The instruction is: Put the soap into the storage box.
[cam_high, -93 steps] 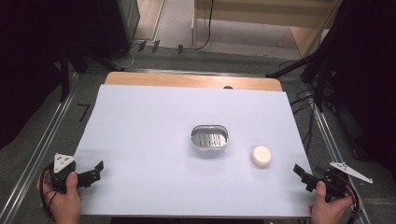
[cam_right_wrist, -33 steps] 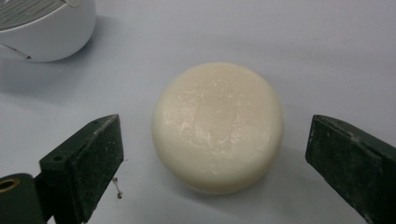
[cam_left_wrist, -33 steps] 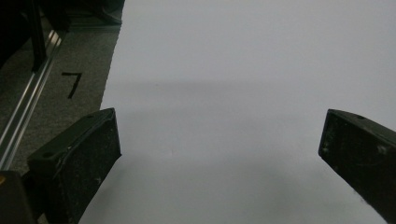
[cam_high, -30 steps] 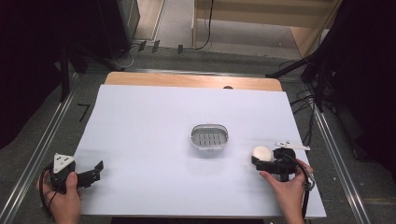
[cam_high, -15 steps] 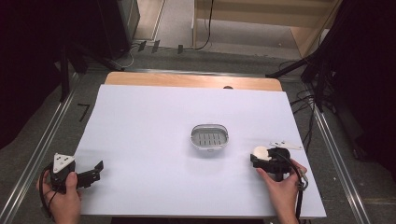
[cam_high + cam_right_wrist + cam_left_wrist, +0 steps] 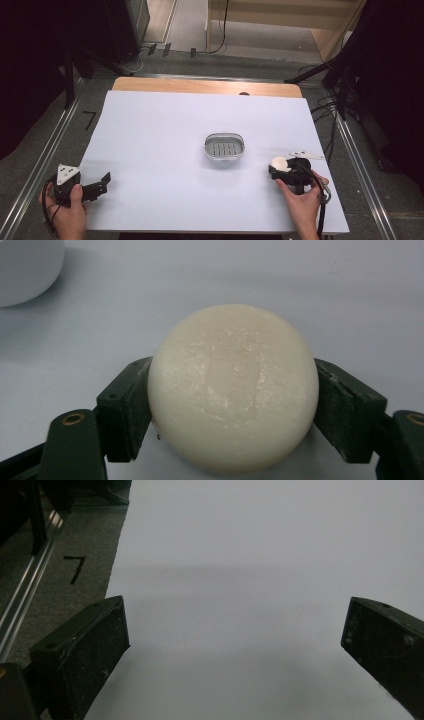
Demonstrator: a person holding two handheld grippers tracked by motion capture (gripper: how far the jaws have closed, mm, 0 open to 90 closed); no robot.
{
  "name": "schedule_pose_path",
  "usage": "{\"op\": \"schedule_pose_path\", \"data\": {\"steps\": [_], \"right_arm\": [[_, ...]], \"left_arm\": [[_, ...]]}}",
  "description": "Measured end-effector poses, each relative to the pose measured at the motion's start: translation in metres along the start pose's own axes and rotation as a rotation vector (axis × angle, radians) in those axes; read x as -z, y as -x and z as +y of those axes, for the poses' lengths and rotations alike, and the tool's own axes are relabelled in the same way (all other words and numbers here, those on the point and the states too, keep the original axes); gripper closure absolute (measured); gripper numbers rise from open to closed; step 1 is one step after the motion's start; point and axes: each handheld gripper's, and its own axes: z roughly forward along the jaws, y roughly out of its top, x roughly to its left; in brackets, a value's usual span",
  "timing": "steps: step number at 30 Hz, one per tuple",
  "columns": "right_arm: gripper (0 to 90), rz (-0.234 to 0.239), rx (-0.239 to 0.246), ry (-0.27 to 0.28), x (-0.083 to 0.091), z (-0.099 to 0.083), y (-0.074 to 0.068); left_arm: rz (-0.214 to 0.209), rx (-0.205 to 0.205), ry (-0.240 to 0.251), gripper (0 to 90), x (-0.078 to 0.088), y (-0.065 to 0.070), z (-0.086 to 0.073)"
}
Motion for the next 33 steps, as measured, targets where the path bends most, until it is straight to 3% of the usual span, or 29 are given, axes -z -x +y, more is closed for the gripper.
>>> {"op": "schedule_pose_path", "data": {"steps": [18,33], "right_arm": [[25.1,0.026,0.017,0.038,0.013,0.009,-0.006],[25.1,0.051,0.019,0.053,0.014,0.018,-0.01]], "left_arm": [[0.005,-0.001,-0.001,0.0,0.0,0.0,0.0],[0.006,-0.001,0.006,0.0,0.0,0.0,0.0]]}}
